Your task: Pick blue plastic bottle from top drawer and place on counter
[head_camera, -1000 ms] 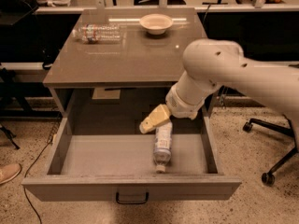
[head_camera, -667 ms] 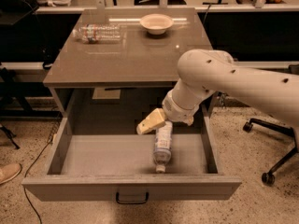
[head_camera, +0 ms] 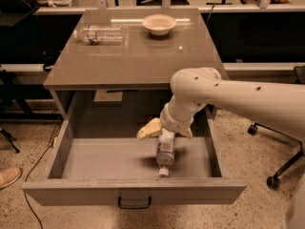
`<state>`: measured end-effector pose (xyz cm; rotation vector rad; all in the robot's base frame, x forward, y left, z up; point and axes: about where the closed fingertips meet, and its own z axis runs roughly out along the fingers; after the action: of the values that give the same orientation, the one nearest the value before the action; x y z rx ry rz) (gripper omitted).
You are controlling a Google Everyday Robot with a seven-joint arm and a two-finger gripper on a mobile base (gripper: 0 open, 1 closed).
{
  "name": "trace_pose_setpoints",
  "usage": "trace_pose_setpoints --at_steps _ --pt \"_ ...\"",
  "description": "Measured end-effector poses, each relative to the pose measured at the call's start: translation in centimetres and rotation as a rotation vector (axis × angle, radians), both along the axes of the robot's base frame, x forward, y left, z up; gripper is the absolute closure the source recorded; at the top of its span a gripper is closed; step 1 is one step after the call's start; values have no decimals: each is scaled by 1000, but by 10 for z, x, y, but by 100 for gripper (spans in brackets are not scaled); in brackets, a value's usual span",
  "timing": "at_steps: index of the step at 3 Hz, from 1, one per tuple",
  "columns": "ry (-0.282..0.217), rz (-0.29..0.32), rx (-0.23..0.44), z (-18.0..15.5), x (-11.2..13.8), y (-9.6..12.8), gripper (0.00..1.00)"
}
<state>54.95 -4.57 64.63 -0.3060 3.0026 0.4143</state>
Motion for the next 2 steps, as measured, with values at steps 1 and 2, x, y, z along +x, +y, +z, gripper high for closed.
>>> trace_pose_setpoints --at_steps 1,2 --pt "29 -28 -8 -17 2 8 0" --pt "61 -54 -5 -35 4 9 19"
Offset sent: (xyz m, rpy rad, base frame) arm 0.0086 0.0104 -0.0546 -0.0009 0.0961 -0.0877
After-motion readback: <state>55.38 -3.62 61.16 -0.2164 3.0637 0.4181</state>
